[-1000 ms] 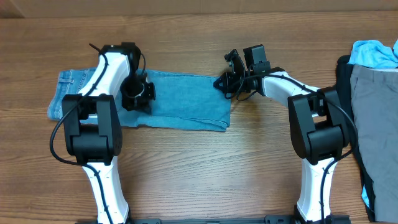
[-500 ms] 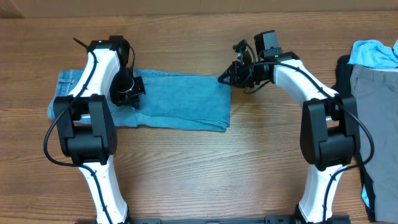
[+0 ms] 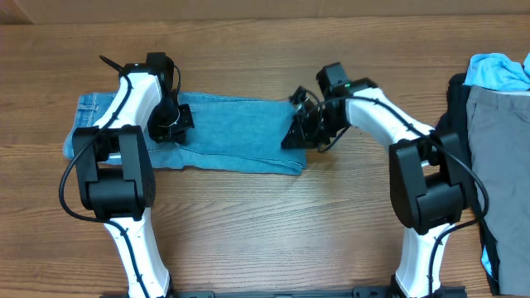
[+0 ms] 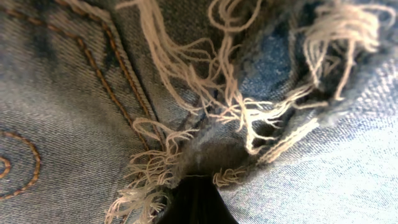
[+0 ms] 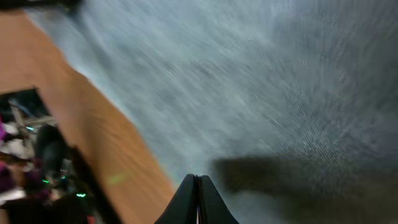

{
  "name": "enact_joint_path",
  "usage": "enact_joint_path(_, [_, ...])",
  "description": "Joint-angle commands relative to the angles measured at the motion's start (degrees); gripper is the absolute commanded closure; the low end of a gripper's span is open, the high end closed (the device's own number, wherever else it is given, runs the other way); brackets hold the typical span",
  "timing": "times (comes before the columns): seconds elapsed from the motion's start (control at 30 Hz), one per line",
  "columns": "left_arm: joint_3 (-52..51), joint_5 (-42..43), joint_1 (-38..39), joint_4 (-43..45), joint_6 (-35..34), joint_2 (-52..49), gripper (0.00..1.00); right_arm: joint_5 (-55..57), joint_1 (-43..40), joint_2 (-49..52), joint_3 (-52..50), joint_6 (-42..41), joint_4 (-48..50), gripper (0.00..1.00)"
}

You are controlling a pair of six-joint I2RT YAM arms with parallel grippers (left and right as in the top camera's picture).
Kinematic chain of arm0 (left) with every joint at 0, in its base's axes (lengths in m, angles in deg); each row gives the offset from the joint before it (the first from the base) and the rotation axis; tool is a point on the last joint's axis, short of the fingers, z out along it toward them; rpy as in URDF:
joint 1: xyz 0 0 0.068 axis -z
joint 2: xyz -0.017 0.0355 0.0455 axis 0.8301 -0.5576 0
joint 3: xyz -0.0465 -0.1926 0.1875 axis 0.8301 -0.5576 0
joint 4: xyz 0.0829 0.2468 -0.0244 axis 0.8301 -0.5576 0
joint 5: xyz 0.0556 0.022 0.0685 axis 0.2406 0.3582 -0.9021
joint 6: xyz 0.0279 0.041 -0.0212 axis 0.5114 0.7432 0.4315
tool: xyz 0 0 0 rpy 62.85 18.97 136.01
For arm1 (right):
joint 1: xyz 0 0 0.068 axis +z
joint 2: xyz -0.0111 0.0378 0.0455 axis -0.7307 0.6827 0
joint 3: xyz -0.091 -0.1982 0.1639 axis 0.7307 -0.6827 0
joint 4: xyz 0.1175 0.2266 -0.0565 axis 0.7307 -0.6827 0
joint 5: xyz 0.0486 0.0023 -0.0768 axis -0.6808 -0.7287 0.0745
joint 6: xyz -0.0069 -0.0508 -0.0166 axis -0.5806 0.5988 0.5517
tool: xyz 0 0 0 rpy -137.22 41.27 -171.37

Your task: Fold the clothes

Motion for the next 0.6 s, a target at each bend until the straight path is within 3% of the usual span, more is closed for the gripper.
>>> enact_joint_path(0.0, [-2.69,-1.2,-0.17,1.55,-0.37,-0.31,0.96,4.66,0.94,-1.53,-6.03,1.92,4.35,0.96])
enact_joint_path(0.23, [-2.25,-1.11,-0.31,1.36,-0.24,-0.22,0.96,4.63,0.81,-1.51,-15.13,1.55,14.21,0.96])
enact_joint_path(0.57, [11.63,1.57,-0.26,-4.94,-0.59,1.97,0.96,4.59,0.81,-1.53,-17.94,1.55,17.03,0.96])
